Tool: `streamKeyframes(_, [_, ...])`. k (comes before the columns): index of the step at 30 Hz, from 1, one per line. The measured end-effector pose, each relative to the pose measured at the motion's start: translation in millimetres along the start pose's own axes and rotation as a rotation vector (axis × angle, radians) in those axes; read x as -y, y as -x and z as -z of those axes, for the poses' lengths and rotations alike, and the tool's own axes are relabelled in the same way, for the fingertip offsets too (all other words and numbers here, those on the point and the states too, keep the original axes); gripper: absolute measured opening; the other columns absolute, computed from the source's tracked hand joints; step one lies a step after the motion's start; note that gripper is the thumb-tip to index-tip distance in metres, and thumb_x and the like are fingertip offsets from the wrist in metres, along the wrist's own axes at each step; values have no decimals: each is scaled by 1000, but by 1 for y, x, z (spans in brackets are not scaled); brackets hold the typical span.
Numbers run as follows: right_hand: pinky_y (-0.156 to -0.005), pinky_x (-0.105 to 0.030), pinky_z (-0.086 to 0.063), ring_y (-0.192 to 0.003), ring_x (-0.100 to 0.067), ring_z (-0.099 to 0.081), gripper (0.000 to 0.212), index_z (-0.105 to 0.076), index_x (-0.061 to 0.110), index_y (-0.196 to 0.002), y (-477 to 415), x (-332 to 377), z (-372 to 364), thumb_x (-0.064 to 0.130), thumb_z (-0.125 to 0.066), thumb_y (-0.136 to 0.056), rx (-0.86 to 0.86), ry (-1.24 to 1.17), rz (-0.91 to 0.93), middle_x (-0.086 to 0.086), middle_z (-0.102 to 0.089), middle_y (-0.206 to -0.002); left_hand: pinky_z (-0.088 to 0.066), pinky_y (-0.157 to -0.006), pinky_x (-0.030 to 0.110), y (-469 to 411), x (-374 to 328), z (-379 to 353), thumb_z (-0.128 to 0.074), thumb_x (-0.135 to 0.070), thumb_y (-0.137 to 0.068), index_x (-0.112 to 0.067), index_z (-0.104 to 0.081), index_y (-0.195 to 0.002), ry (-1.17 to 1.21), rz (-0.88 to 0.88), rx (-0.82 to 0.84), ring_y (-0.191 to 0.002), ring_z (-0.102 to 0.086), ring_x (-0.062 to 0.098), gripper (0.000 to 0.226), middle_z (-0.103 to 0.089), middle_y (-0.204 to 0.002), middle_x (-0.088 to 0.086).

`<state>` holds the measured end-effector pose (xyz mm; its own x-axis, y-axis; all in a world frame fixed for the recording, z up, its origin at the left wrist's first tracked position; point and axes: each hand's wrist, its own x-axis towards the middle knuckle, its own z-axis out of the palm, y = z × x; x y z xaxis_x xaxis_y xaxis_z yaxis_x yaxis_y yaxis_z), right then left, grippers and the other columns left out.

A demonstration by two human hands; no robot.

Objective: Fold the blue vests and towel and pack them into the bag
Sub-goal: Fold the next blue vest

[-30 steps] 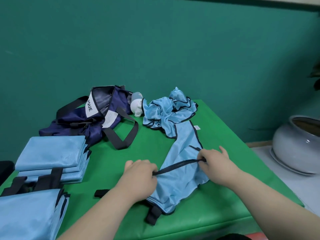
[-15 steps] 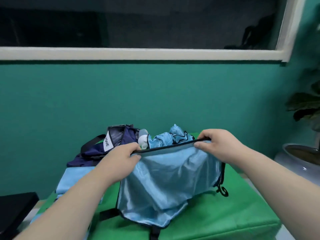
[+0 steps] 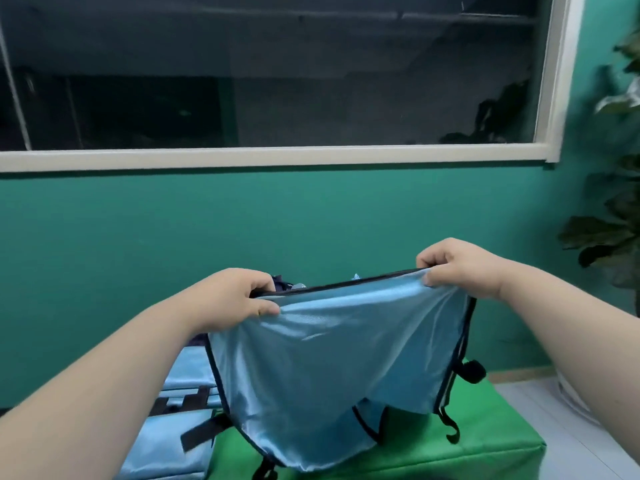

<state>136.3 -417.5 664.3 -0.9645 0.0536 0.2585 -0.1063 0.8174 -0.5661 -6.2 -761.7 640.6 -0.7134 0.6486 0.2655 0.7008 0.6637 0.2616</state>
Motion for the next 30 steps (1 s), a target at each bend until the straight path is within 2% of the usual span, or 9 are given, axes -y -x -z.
streamKeyframes(4, [-61,-33,-27,-57,-17,-34,16,-49,16,-56,13,16,21,25,-60,-64,-67,10,3,-2,-41,-59,-43,-64,22,17,-5,28,-68,-34,-92,-35,-61,-82,-50,0,28,-70,-55,6,13,-63,-76,-15])
streamKeyframes(7, [-60,-31,-30,-55,-14,-38,16,-55,17,-58,22,24,36,28,-63,-66,-119,58,-1,2,-47,-57,-44,-65,24,27,-5,43,-66,-29,-93,-32,-60,-82,-80,21,33,-71,-56,8,13,-65,-78,-12])
streamKeyframes(10, [-60,-31,-31,-53,-12,-39,23,-59,18,-61,28,28,45,20,-72,-80,-159,88,10,5,-50,-56,-44,-64,24,36,-8,55,-66,-30,-93,-31,-60,-82,-102,30,15,-71,-56,8,13,-64,-77,-12])
streamKeyframes(13, [-60,-30,-33,-55,-10,-41,23,-62,19,-65,32,30,52,16,-72,-86,-205,117,7,7,-53,-58,-42,-65,26,42,-11,67,-66,-33,-93,-28,-59,-81,-121,39,-9,-68,-53,9,15,-62,-76,-10])
streamKeyframes(16, [-61,-28,-35,-55,-6,-45,16,-67,14,-73,36,31,58,15,-73,-88,-217,33,29,7,-56,-62,-40,-61,25,46,-9,75,-68,-37,-91,-27,-59,-77,-133,49,-39,-62,-49,5,20,-59,-68,-13])
streamKeyframes(19, [-63,-24,-38,-63,-8,-50,13,-67,7,-78,39,29,62,10,-72,-89,-203,-101,53,2,-59,-68,-38,-59,22,49,-5,80,-67,-34,-92,-29,-62,-78,-92,58,-62,-55,-48,-2,16,-59,-64,-20])
streamKeyframes(24, [-69,-29,-42,-73,-19,-54,11,-68,7,-80,44,25,68,12,-77,-76,-142,-301,55,-7,-62,-77,-46,-73,27,56,4,92,-63,-21,-94,-34,-65,-82,-53,68,-70,-72,-59,4,18,-67,-77,-19])
streamKeyframes(27, [-68,-22,-47,-72,-16,-56,11,-67,5,-81,45,24,69,-3,-72,-85,-161,-282,62,-3,-64,-73,-48,-77,28,58,6,96,-64,-22,-95,-33,-67,-84,-25,98,-150,-81,-63,7,15,-70,-80,-18])
streamKeyframes(30, [-68,-22,-46,-71,-15,-56,12,-67,6,-80,45,23,69,-3,-72,-85,-192,-241,55,1,-65,-70,-49,-76,28,57,7,99,-66,-30,-94,-33,-69,-84,-21,131,-223,-83,-64,11,11,-70,-80,-15])
